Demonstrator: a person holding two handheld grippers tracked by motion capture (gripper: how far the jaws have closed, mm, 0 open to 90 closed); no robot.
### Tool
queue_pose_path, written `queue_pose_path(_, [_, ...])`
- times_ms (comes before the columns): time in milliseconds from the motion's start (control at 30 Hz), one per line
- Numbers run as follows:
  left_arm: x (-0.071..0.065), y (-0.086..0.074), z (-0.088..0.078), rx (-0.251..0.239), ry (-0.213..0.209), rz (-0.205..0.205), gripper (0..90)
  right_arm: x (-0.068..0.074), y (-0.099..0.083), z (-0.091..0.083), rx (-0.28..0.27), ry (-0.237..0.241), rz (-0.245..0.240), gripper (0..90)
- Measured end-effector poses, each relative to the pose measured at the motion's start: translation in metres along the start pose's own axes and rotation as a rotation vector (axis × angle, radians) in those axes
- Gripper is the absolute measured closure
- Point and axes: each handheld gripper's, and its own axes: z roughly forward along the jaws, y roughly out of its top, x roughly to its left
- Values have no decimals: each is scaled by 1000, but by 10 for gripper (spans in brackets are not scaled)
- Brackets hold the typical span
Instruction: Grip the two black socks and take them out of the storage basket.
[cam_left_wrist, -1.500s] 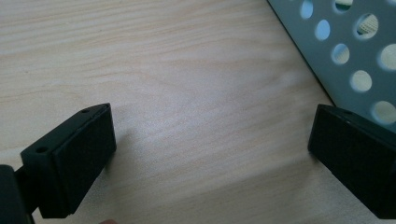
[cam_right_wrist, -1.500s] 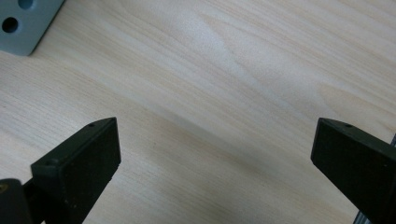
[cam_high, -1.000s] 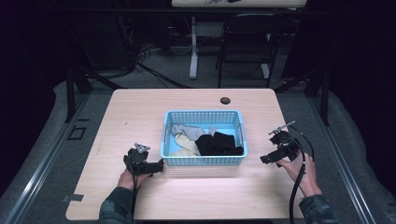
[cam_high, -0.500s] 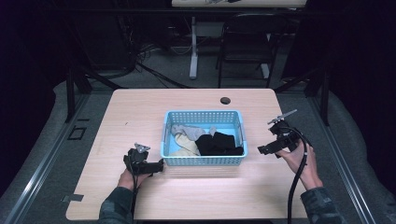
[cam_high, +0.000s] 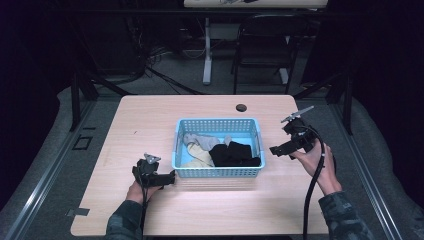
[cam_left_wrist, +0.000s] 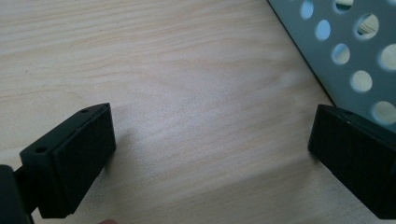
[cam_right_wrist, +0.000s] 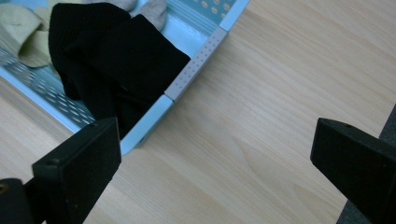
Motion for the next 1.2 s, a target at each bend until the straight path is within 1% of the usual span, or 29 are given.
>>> queue_pose_path(33, [0, 0, 0, 0, 0, 0, 6, 2, 2, 0, -2, -2, -1, 23])
queue_pose_path(67, [0, 0, 0, 0, 0, 0, 6, 3, 5, -2, 0, -4, -14, 27])
queue_pose_path(100, [0, 0, 0, 0, 0, 0, 6, 5, 9, -3, -15, -1, -16, 28])
queue_pose_path(133, [0, 0, 0, 0, 0, 0, 6, 6, 11, -3, -17, 6, -16, 28])
queue_pose_path(200, [0, 0, 0, 0, 0, 1, 6, 10, 16, -2, -25, 20, -19, 29])
queue_pose_path(267, [0, 0, 0, 0, 0, 2, 6, 14, 21, 1, -24, 16, -35, 44])
queue_pose_path(400, [0, 0, 0, 1, 0, 3, 6, 24, 31, 8, -16, 28, -65, 138])
queue_pose_path(433, [0, 0, 0, 1, 0, 4, 6, 27, 34, 10, -9, 29, -75, 149])
queue_pose_path(500, [0, 0, 0, 1, 0, 4, 6, 33, 38, 16, -5, 35, -82, 181])
queue_pose_path(533, [0, 0, 0, 1, 0, 4, 6, 35, 40, 19, -4, 40, -86, 219])
queue_pose_path(567, [0, 0, 0, 1, 0, 4, 6, 35, 40, 19, -4, 40, -86, 219])
queue_pose_path(600, [0, 0, 0, 1, 0, 3, 6, 41, 43, 25, 5, 43, -97, 286])
queue_pose_path(633, [0, 0, 0, 1, 0, 3, 6, 41, 43, 25, 5, 43, -97, 286])
queue_pose_path(667, [0, 0, 0, 1, 0, 4, 6, 42, 44, 27, 17, 50, -105, 309])
queue_pose_path(700, [0, 0, 0, 1, 0, 3, 6, 46, 45, 32, 16, 53, -104, 335])
queue_pose_path(733, [0, 0, 0, 1, 0, 3, 6, 50, 47, 37, 33, 59, -118, 379])
queue_pose_path(767, [0, 0, 0, 1, 0, 4, 6, 50, 47, 37, 33, 59, -118, 379])
queue_pose_path(800, [0, 0, 0, 1, 0, 4, 6, 54, 48, 44, 57, 62, -129, 413])
queue_pose_path(833, [0, 0, 0, 1, 0, 4, 6, 55, 49, 48, 58, 77, -119, 435])
queue_pose_path(867, [0, 0, 0, 1, 0, 4, 6, 56, 49, 51, 74, 104, -120, 451])
queue_pose_path(900, [0, 0, 0, 1, 0, 3, 6, 58, 49, 55, 80, 104, -115, 475])
queue_pose_path(933, [0, 0, 0, 1, 0, 3, 6, 58, 49, 55, 80, 104, -115, 475])
queue_pose_path(967, [0, 0, 0, 1, 0, 4, 6, 61, 50, 59, 97, 97, -129, 481])
queue_pose_path(1000, [0, 0, 0, 1, 0, 4, 6, 65, 50, 66, 130, 86, -149, 508])
queue_pose_path(1033, [0, 0, 0, 1, 0, 4, 6, 65, 50, 66, 130, 86, -149, 508])
queue_pose_path(1067, [0, 0, 0, 1, 0, 4, 6, 68, 50, 70, 128, 87, -144, 510])
queue_pose_path(1100, [0, 0, 0, 1, 0, 4, 6, 71, 50, 76, 156, 68, -160, 521])
queue_pose_path(1133, [0, 0, 0, 1, 0, 4, 6, 72, 51, 79, 172, 69, -165, 535])
queue_pose_path(1200, [0, 0, 0, 1, 0, 4, 6, 74, 50, 82, 182, 70, -165, 544])
